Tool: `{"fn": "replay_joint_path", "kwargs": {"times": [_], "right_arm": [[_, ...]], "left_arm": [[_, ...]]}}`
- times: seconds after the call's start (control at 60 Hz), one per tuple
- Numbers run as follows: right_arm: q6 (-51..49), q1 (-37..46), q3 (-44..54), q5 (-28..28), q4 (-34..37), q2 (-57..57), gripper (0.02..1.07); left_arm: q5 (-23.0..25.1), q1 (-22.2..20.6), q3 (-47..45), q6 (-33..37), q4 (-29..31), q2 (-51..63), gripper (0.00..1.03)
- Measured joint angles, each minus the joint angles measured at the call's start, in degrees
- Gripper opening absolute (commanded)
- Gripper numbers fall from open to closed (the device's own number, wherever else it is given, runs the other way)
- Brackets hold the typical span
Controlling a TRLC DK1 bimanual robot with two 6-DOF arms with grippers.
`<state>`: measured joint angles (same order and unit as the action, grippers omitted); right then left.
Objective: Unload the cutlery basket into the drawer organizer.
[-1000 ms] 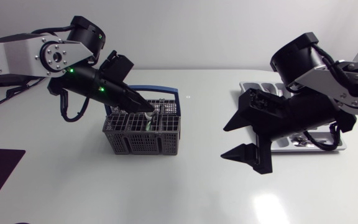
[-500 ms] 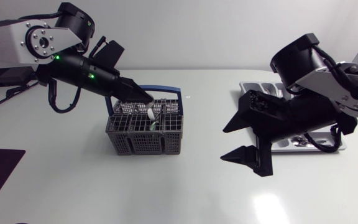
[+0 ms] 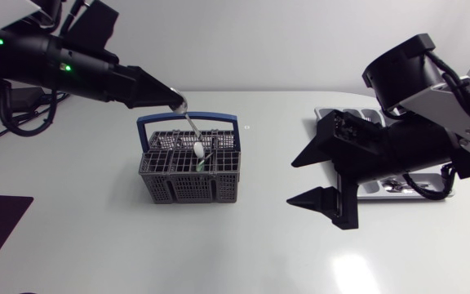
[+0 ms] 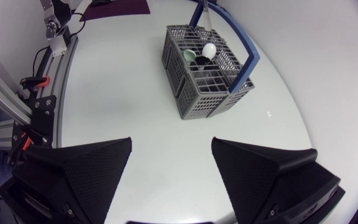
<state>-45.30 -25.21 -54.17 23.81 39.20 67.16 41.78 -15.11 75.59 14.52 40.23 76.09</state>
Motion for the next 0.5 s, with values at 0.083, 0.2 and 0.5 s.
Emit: {"fn": "replay_joint_path", "kwargs": {"times": [0.083, 0.2, 0.5], "right_arm": [[0.6, -0.4, 0.0, 0.0, -0.6, -1.0, 0.94], [1.5, -1.1, 0.2, 0.0, -1.6, -2.5, 0.94], [3.6, -6.0, 0.2, 3.9, -2.1, -3.0, 0.8]], "left_arm": [[0.0, -1.0, -0.1, 0.0, 0.0, -2.3, 0.04], [0.1, -4.0, -1.8, 0.1, -0.2, -4.5, 0.04], [2.5, -12.7, -8.7, 3.1, -0.2, -4.8, 0.04]]}}
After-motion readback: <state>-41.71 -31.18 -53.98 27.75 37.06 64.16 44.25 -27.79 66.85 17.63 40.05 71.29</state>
